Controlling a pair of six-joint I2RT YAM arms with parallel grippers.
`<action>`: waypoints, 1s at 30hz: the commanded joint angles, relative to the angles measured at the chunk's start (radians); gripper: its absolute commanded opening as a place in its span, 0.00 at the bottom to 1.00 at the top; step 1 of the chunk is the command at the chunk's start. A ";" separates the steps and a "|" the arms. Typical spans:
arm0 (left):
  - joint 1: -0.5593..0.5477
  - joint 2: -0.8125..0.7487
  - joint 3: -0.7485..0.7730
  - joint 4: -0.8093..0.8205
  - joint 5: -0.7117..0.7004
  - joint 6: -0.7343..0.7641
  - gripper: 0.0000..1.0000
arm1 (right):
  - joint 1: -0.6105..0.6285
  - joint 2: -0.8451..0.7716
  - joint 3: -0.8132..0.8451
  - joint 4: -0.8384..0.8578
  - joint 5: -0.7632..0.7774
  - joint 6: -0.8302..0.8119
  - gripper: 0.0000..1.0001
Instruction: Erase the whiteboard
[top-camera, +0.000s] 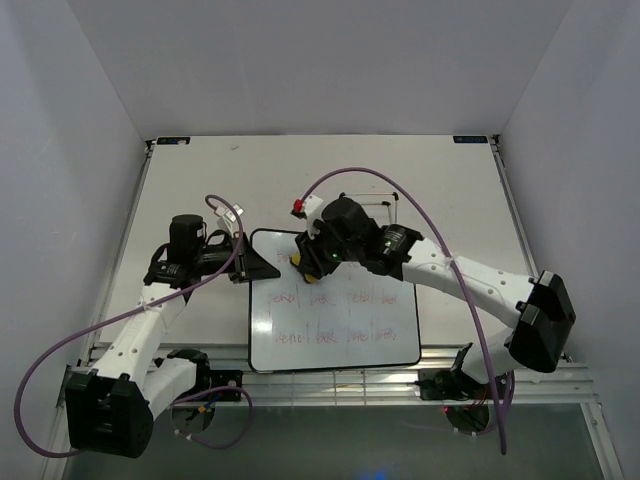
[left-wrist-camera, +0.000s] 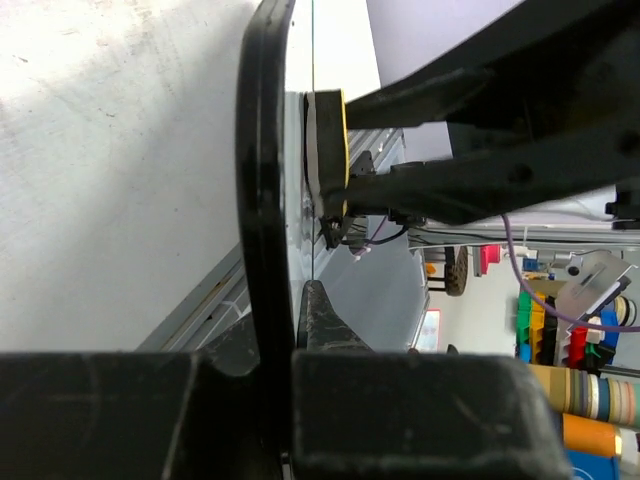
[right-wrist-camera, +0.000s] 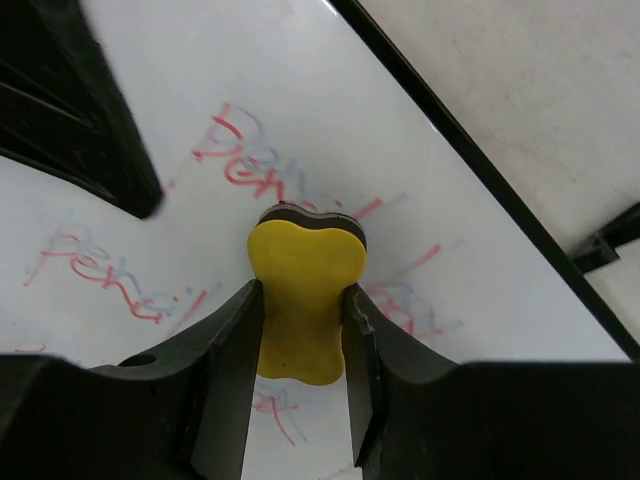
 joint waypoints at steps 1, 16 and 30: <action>-0.001 -0.031 -0.019 0.118 -0.053 0.092 0.00 | 0.055 0.088 0.118 -0.004 0.011 -0.085 0.36; -0.003 -0.046 -0.090 0.200 -0.052 0.091 0.00 | 0.114 0.332 0.376 -0.144 0.077 -0.151 0.37; -0.003 -0.077 -0.114 0.201 -0.108 0.108 0.00 | -0.120 0.148 -0.011 -0.172 0.116 -0.025 0.38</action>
